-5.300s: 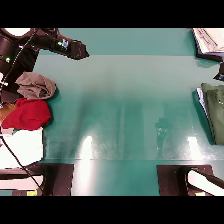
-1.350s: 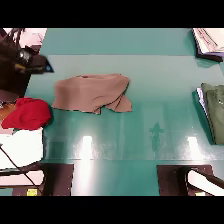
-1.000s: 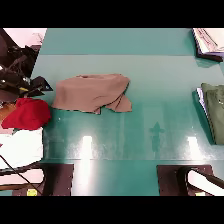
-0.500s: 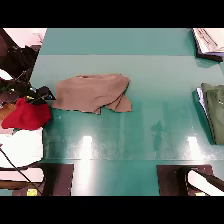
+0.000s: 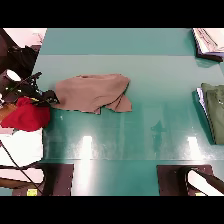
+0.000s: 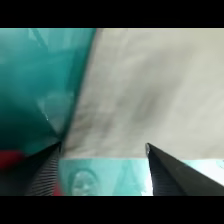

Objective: Fold the shirts.

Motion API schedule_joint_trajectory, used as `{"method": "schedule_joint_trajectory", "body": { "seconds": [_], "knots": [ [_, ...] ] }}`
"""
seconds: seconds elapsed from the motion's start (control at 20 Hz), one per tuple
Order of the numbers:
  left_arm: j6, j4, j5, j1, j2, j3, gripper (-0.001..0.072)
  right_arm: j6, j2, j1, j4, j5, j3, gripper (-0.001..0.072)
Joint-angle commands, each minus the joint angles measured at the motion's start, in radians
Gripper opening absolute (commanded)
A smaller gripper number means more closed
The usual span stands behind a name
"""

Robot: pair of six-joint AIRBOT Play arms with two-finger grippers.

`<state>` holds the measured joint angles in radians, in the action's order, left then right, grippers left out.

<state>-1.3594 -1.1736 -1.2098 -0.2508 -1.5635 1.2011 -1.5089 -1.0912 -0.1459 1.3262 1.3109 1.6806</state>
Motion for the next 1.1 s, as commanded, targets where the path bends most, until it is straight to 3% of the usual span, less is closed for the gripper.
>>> {"method": "schedule_joint_trajectory", "body": {
  "seconds": [0.0, 0.05, 0.15, 0.3, 0.5, 0.55, 0.6, 0.65, 0.8, 1.05],
  "knots": [
    [-0.005, 0.042, 0.015, 0.027, -0.006, -0.001, 0.0611, -0.001, 0.002, 0.000, 0.000, -0.002, -0.002, 0.0020],
    [-0.005, 0.043, 0.008, 0.027, -0.006, -0.001, 0.0448, -0.001, 0.002, 0.000, 0.000, -0.003, -0.002, 0.0019],
    [-0.005, 0.048, -0.008, 0.027, -0.006, 0.000, 0.0023, -0.001, 0.002, 0.000, 0.000, -0.003, -0.002, 0.0020],
    [-0.003, 0.053, -0.030, 0.027, 0.012, 0.050, 0.0024, -0.001, 0.001, 0.001, -0.010, 0.005, -0.005, 0.0020],
    [-0.003, 0.054, -0.030, 0.027, 0.100, 0.211, 0.0024, 0.004, -0.006, 0.001, -0.267, 0.006, -0.162, 0.0023],
    [-0.002, 0.055, -0.032, 0.027, 0.124, 0.254, 0.0025, 0.019, -0.021, 0.001, -0.333, 0.006, -0.222, 0.0086],
    [-0.003, 0.058, -0.032, 0.027, 0.146, 0.294, 0.0025, 0.035, -0.048, 0.006, -0.395, 0.008, -0.288, 0.0316],
    [-0.002, 0.061, -0.031, 0.027, 0.168, 0.328, 0.0025, 0.037, -0.082, 0.021, -0.433, 0.008, -0.346, 0.0483],
    [-0.002, 0.090, -0.030, 0.027, 0.220, 0.368, 0.0025, 0.083, -0.224, 0.147, -0.471, -0.015, -0.482, 0.0499],
    [-0.003, 0.109, -0.059, 0.027, 0.229, 0.367, 0.0025, 0.105, -0.442, 0.449, -0.472, -0.192, -0.530, 0.0498]
  ]
}}
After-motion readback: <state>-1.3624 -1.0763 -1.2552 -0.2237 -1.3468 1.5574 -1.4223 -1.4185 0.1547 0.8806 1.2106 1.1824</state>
